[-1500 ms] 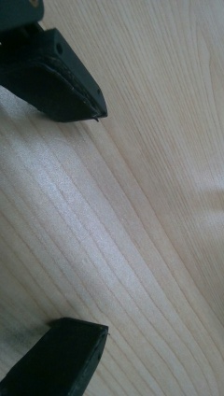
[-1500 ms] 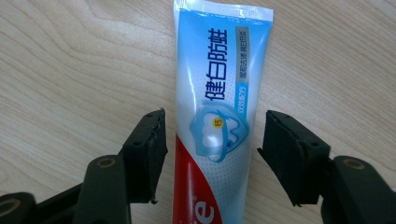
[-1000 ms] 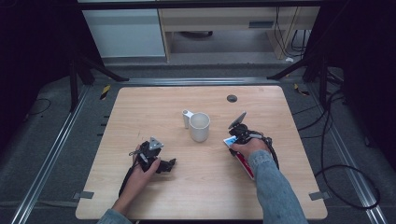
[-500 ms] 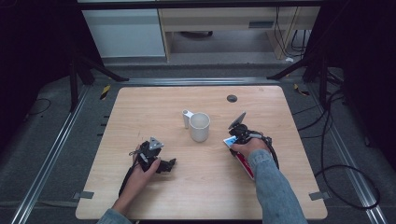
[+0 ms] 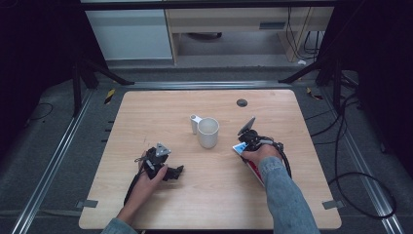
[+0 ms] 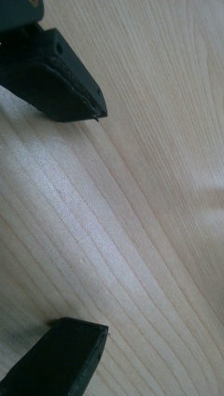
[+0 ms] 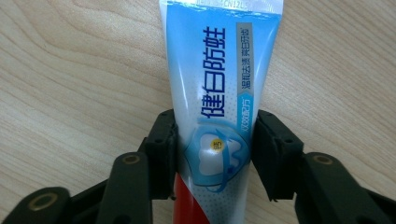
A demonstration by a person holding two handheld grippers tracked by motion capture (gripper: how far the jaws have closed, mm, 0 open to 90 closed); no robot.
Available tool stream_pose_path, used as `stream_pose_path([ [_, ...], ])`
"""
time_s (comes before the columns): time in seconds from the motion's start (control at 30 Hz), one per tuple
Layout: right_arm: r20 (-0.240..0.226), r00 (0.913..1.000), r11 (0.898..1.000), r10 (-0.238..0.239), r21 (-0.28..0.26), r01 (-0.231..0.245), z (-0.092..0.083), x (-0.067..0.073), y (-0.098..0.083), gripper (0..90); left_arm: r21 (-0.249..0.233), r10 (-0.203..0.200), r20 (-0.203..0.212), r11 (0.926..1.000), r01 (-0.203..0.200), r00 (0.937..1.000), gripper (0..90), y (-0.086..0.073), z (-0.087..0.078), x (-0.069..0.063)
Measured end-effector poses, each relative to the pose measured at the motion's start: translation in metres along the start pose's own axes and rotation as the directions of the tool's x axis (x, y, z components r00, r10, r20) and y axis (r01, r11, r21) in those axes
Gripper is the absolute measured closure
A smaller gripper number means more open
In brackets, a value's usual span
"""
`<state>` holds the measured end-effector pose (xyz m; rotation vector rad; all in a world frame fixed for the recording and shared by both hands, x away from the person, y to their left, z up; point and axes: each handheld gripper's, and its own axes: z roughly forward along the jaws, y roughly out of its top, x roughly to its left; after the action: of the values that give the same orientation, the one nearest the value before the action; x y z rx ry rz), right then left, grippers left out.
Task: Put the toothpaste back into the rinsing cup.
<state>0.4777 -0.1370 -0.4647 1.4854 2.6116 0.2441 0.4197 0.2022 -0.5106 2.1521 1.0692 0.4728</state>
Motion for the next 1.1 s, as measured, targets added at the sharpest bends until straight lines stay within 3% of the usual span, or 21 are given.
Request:
stream_pose_path([
  [0.2,-0.012,0.9999,1.0,0.01,-0.006,-0.01,-0.004,0.0,-0.002,66.2,-0.002,-0.001,0.0,1.0,0.001,1.0,0.0,0.0,0.0,0.0],
  [0.27,-0.007,0.9998,1.0,-0.02,-0.016,0.02,-0.005,-0.003,-0.003,68.3,-0.002,-0.001,0.0,1.0,0.001,1.0,0.0,0.0,0.0,0.0],
  [0.4,-0.021,0.9998,1.0,0.003,-0.02,-0.004,-0.009,-0.003,-0.004,71.3,-0.002,-0.001,0.001,1.0,0.001,1.0,0.0,0.0,0.0,0.0],
  [1.1,-0.016,0.999,0.999,-0.041,-0.002,0.041,-0.03,0.004,-0.003,73.9,-0.004,-0.004,0.001,1.0,0.004,1.0,0.0,0.0,0.001,0.0],
])
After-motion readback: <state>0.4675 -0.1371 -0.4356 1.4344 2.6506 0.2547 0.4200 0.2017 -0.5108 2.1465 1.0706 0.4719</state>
